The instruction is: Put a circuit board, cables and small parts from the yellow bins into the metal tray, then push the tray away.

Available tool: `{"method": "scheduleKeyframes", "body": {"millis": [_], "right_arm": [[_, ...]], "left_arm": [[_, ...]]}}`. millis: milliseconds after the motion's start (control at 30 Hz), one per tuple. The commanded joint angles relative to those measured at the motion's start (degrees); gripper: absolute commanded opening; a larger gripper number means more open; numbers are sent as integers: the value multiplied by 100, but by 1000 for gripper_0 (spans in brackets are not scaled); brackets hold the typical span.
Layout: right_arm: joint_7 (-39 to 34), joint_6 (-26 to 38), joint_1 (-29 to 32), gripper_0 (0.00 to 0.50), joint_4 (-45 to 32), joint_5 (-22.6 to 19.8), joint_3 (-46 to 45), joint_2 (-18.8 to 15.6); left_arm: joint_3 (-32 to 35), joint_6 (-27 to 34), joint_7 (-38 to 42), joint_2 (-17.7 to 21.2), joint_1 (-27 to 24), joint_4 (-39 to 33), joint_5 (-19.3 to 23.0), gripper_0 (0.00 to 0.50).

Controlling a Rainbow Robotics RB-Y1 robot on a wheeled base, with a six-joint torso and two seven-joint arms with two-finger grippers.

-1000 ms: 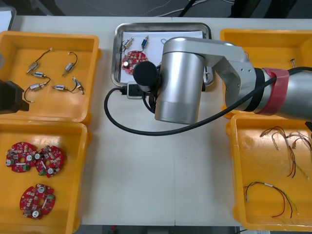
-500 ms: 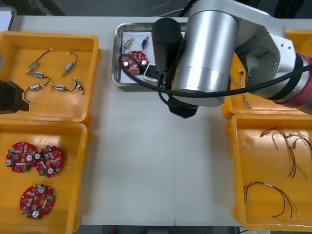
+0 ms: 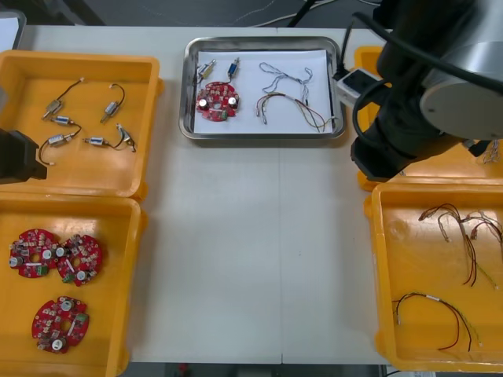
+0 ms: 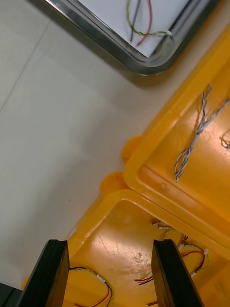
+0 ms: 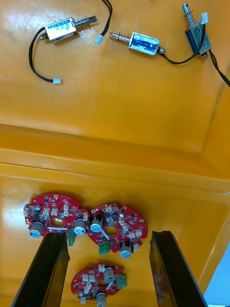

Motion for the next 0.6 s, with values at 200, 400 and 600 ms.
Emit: {"method": "scheduleKeyframes", "body": {"millis": [200, 400, 600], "right_arm": [[-1008, 41, 1247, 500, -601, -389, -1586, -824], [-1070, 41, 2082, 500, -636, -626, -2588, -1018], [-1000, 41, 2873, 500, -636, -661, -3563, -1061]], "left_arm": [[178, 39, -522, 267, 93, -118, 39, 500], [178, 39, -522, 267, 93, -118, 39, 500], [178, 39, -522, 267, 93, -118, 39, 500]]}}
